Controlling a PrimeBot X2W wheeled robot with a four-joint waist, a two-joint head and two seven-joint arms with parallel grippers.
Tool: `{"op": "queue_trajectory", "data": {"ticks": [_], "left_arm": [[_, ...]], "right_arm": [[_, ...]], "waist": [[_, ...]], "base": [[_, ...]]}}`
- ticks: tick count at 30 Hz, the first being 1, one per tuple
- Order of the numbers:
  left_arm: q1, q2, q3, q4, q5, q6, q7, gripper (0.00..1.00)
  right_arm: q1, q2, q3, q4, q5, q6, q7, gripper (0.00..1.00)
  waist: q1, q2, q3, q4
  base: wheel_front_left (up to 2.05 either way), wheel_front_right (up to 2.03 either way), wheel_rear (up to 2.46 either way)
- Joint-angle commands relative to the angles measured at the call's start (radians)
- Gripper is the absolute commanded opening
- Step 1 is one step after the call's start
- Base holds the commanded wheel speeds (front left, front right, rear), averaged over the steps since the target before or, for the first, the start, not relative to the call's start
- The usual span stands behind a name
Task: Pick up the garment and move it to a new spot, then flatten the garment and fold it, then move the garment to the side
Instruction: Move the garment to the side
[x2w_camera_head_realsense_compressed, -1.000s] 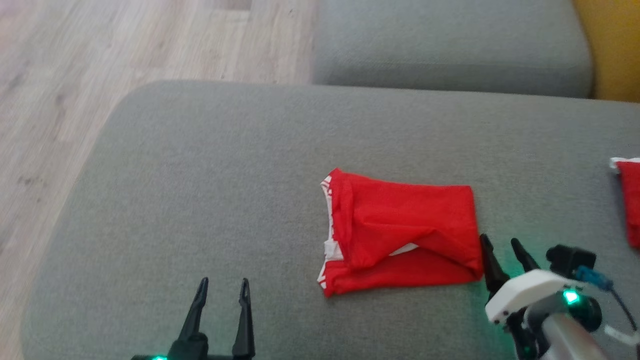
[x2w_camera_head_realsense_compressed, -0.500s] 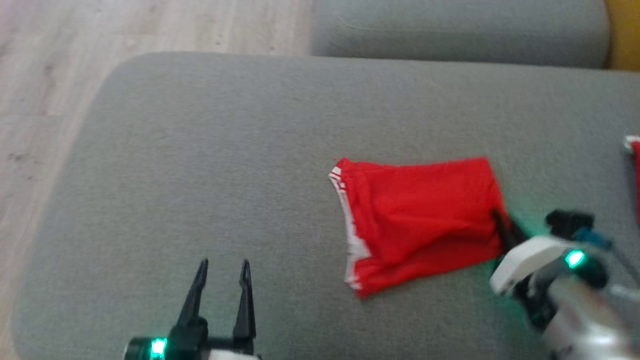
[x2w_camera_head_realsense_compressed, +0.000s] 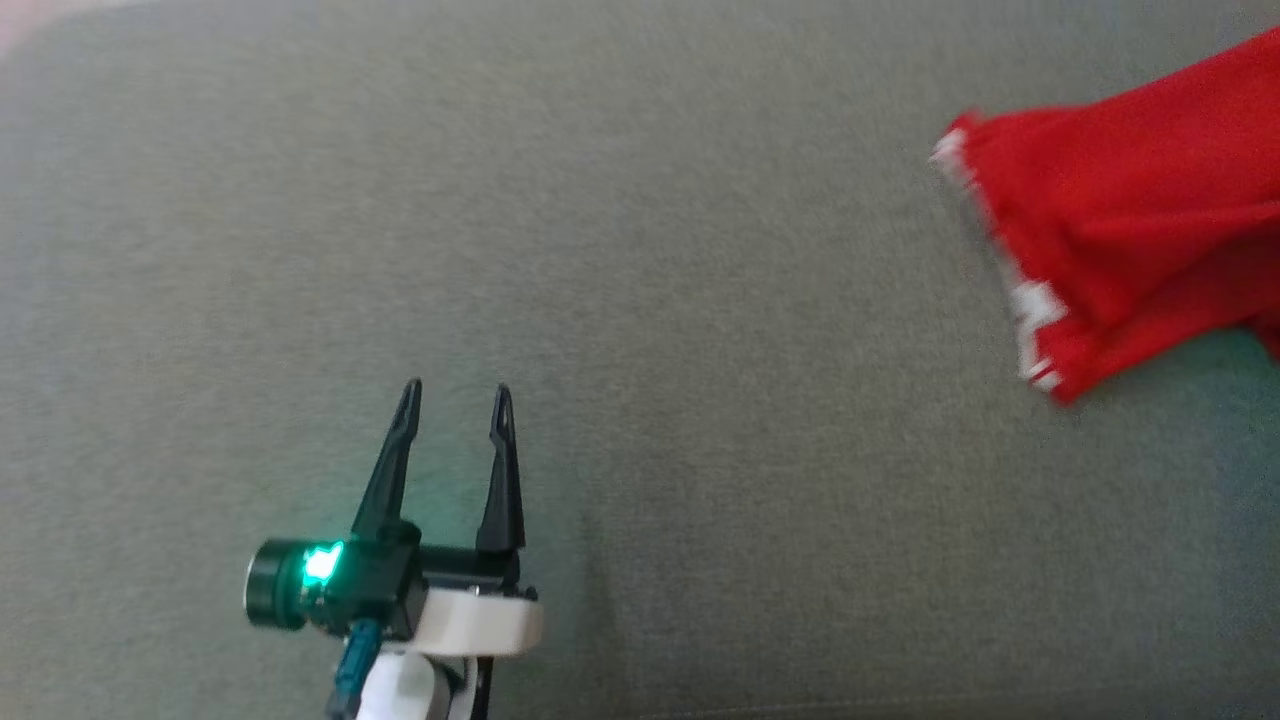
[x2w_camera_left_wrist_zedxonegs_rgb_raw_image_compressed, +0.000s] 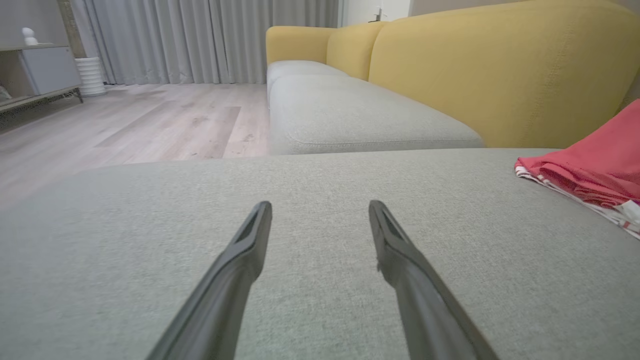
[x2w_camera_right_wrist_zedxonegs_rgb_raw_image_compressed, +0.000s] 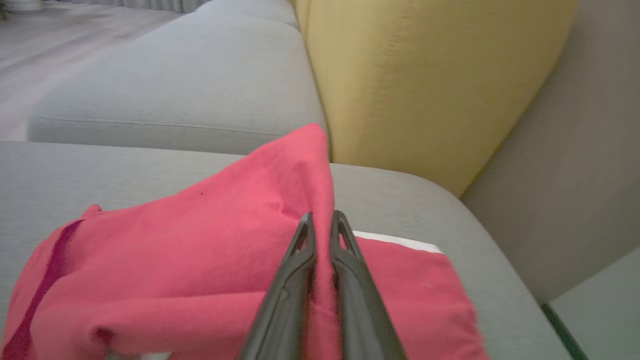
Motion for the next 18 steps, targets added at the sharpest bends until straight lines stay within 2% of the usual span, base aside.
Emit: {"op": "queue_trajectory", "data": {"ticks": [1, 6, 7, 8, 9, 13, 15, 18], "left_arm": [[-0.024, -0.005, 0.024, -0.032, 0.007, -0.002, -0.009, 1.0], [-0.058, -0.005, 0.022, -0.029, 0.016, 0.003, -0.009, 1.0], [-0.061, -0.005, 0.026, -0.027, 0.02, 0.011, -0.009, 1.0], [-0.063, -0.005, 0.03, -0.03, 0.02, 0.018, -0.009, 1.0], [-0.063, -0.005, 0.034, -0.029, 0.019, 0.024, -0.009, 1.0], [-0.05, -0.005, 0.039, -0.012, 0.001, 0.031, -0.009, 1.0], [-0.039, -0.005, 0.041, -0.009, -0.002, 0.034, -0.009, 1.0], [-0.01, -0.005, 0.048, -0.002, -0.012, 0.038, -0.009, 1.0]], "right_arm": [[-0.004, -0.054, -0.01, -0.016, -0.006, 0.007, -0.008, 0.0], [0.01, -0.13, -0.092, 0.008, -0.016, 0.007, 0.018, 0.0], [0.011, -0.14, -0.114, 0.017, -0.028, 0.007, 0.016, 0.13], [0.011, -0.143, -0.137, 0.027, -0.043, 0.007, 0.01, 0.68], [0.013, -0.139, -0.157, 0.033, -0.062, 0.007, 0.0, 1.0], [0.048, -0.056, -0.219, 0.007, -0.171, 0.007, -0.033, 1.0], [0.097, 0.016, -0.25, -0.032, -0.212, 0.007, -0.039, 1.0], [0.211, 0.14, -0.296, -0.159, -0.255, 0.007, -0.04, 1.0]], "waist": [[-0.0003, 0.0, 0.045, -0.038], [-0.0003, 0.0, 0.067, -0.049], [-0.0003, 0.0, 0.066, -0.05], [-0.0003, 0.0, 0.062, -0.05], [-0.0003, 0.0, 0.054, -0.051], [-0.0003, 0.0, -0.006, -0.046], [-0.0003, 0.0, -0.054, -0.035], [-0.0003, 0.0, -0.134, -0.014]], "base": [[0.0, 0.0, 0.0], [0.0, 0.0, 0.0], [0.0, 0.0, 0.0], [0.0, 0.0, 0.0], [0.0, 0.0, 0.0], [0.0, 0.0, 0.0], [0.0, 0.0, 0.0], [0.0, 0.0, 0.0]]}}
